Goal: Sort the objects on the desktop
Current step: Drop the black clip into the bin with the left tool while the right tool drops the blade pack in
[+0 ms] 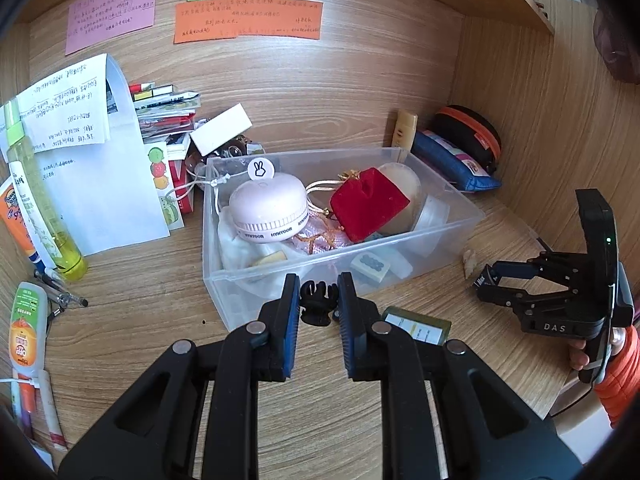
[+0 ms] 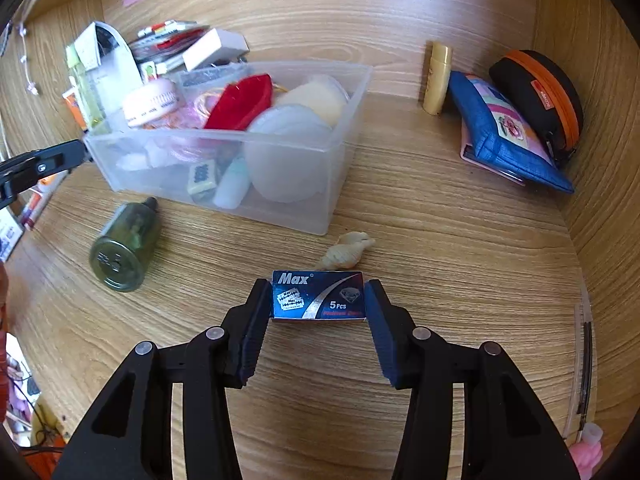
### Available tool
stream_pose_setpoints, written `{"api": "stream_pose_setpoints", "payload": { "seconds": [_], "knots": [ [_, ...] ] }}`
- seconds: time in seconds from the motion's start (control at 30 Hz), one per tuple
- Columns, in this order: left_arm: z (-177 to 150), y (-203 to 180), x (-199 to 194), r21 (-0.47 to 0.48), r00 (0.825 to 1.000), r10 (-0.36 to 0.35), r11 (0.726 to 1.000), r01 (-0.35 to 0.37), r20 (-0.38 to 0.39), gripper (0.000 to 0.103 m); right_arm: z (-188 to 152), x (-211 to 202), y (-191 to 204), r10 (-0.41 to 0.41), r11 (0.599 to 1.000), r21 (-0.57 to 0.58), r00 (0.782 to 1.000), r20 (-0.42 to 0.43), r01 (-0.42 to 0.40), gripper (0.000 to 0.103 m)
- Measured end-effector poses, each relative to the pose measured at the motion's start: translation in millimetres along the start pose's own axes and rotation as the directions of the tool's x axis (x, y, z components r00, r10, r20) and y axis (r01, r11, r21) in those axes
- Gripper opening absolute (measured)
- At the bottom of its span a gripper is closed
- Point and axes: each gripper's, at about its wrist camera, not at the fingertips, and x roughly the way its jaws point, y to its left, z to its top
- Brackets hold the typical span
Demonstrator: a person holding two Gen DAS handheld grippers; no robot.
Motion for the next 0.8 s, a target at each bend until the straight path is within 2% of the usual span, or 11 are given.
{"api": "stream_pose_setpoints", "payload": {
  "seconds": [0.17, 0.37, 0.6, 0.73, 0.8],
  "knots": [
    [13.5, -0.6, 2.6, -0.007, 1.0, -0.011, 1.0, 0.011, 0.013, 0.018, 15.7, -25.1, 8.6, 0.036, 0.999, -0.012, 0.996, 0.076, -0.036, 0.044],
    [25.8, -5.9, 11.1, -0.006, 0.999, -0.025, 1.0, 0.026, 0.02, 0.018, 48.3, -35.0, 12.9, 0.067, 0.998, -0.004, 0.984, 0.162, -0.067, 0.044],
    [42.4, -8.7, 34.9, 0.002, 1.0, -0.027, 1.0, 0.027, 0.007, 0.018, 84.4, -15.6, 23.0, 0.096, 0.995, -0.021, 0.981, 0.168, -0.094, 0.044],
    [46.2, -6.8, 44.3, -0.014, 0.999, 0.002, 1.0, -0.002, 0.035, 0.018, 97.3, 0.8, 27.2, 0.105, 0.994, -0.024, 0.981, 0.164, -0.103, 0.044],
    [45.7, -5.9, 48.3, -0.015, 1.0, -0.005, 1.0, 0.005, 0.031, 0.018, 99.5, 8.7, 29.1, 0.101, 0.995, -0.014, 0.98, 0.173, -0.1, 0.044]
  ]
}}
